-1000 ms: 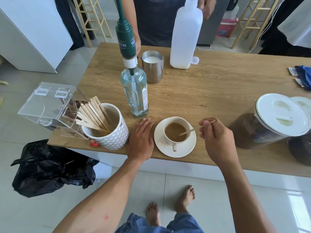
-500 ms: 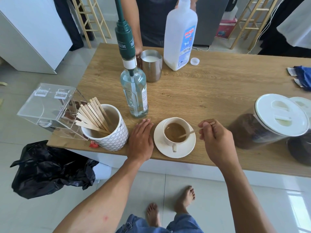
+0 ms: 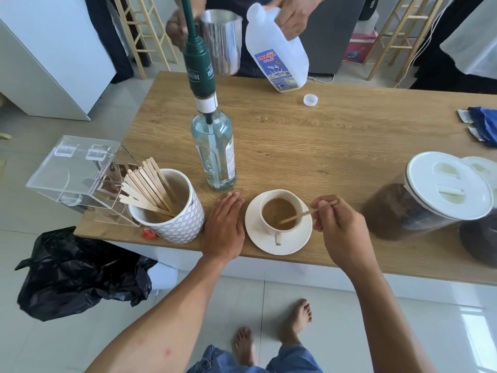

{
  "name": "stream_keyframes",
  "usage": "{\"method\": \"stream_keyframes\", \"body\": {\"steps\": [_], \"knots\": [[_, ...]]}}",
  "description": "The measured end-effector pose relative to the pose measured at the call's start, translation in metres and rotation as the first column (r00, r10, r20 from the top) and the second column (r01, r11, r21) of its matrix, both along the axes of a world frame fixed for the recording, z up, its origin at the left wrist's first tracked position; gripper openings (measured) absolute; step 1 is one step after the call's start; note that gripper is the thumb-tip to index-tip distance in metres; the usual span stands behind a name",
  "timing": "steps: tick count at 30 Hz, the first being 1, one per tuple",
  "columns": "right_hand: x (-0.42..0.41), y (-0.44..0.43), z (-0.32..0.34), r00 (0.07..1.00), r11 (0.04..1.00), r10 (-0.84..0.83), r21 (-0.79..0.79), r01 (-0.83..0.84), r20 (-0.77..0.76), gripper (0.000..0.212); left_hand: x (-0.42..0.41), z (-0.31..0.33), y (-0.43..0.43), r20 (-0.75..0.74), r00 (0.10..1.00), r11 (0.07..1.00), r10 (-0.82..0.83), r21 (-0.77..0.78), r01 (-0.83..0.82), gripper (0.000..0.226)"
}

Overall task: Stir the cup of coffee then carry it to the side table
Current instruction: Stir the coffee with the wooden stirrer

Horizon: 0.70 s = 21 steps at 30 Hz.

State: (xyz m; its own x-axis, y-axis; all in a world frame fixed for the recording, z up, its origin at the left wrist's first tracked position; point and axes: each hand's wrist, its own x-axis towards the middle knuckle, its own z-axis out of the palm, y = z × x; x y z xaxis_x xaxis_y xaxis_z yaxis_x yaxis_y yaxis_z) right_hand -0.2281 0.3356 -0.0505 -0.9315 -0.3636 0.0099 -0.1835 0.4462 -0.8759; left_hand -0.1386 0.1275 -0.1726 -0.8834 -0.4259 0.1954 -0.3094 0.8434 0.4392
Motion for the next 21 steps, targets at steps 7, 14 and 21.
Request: {"method": "stream_keyframes", "body": {"steps": [7,14,21], "knots": [[-0.0009,0.0001,0.0014,0.998,0.999,0.047,0.029,-0.046,-0.035,0.022,-0.0001,0.0000,-0.0003,0.005,1.000,1.000,0.001,0.000,-0.001,0.050],[-0.0037,-0.0029,0.0065,0.999,0.999,0.039,0.028,-0.038,-0.036,0.022,0.0001,-0.0001,-0.0008,0.010,1.000,1.000,0.000,-0.002,0.000,0.050],[-0.0041,0.0002,0.0052,0.996,1.000,-0.001,0.028,0.003,-0.091,0.019,-0.0001,-0.0014,-0.0009,0.002,1.000,1.000,-0.003,-0.003,0.003,0.048]]}}
